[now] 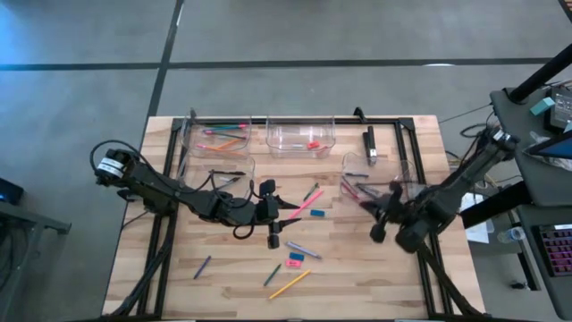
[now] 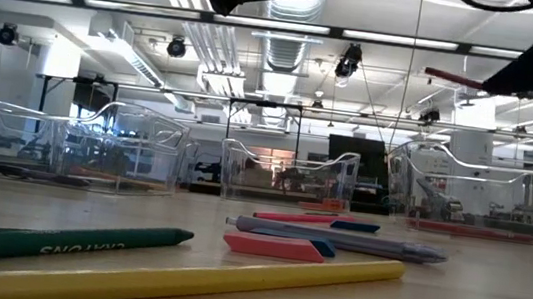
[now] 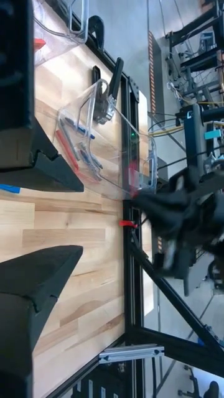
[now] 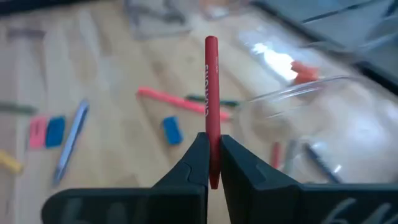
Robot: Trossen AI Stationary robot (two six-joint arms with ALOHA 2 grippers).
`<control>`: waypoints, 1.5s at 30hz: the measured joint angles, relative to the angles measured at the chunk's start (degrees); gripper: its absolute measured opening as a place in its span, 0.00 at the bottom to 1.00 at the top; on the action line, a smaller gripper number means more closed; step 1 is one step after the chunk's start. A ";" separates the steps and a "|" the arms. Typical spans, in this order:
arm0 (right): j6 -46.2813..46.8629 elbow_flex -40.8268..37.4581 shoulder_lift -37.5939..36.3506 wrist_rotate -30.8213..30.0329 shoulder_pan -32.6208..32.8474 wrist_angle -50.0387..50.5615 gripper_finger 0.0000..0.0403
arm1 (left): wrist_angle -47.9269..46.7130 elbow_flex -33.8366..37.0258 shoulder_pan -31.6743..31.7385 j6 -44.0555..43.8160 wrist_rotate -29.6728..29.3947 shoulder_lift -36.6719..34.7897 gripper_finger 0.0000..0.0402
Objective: Sort crayons/erasers/pens/pencils in bins
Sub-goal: Put the red crayon into the bottom right transparent bin, then put the blue crayon into the bottom right transparent bin
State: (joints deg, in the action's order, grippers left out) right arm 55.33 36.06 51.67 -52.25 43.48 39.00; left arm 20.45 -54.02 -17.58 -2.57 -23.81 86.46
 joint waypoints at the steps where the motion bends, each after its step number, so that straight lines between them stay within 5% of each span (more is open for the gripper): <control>1: 1.63 0.02 -1.97 -1.10 0.00 2.47 0.03 | 0.00 0.00 0.00 0.00 0.00 0.00 0.33; 10: 16.27 -2.46 -8.66 -4.53 -3.35 20.90 0.07 | 0.04 0.00 0.00 -0.61 0.02 0.07 0.33; 18: 17.42 -5.23 -8.36 -3.12 -5.62 20.68 0.38 | 0.07 -0.29 -0.04 -1.65 0.11 0.07 0.33; 22: 16.64 -4.68 -8.38 -3.53 -5.92 20.10 0.52 | -1.49 -1.55 -0.13 -2.93 5.54 -0.57 0.33; 26: 7.36 -3.85 -8.38 -5.47 -5.88 11.37 0.58 | -13.65 -6.63 -1.03 -6.35 8.51 -5.11 0.33; 34: -24.09 -3.98 -5.91 -4.64 -5.88 -20.12 0.59 | -46.98 -14.28 -6.40 -26.49 8.35 -7.55 0.33; 42: -44.13 -3.54 -2.72 -4.34 -6.04 -37.18 0.59 | -64.46 -13.97 -15.46 -48.19 13.18 -7.43 0.33; 45: -47.30 -1.70 -2.88 -3.51 -6.14 -37.91 0.59 | -65.67 -13.50 -19.03 -50.92 10.27 -7.42 0.33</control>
State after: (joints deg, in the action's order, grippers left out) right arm 8.03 34.36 48.79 -55.75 37.34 1.09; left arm -45.22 -67.51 -36.61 -53.49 -13.54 79.04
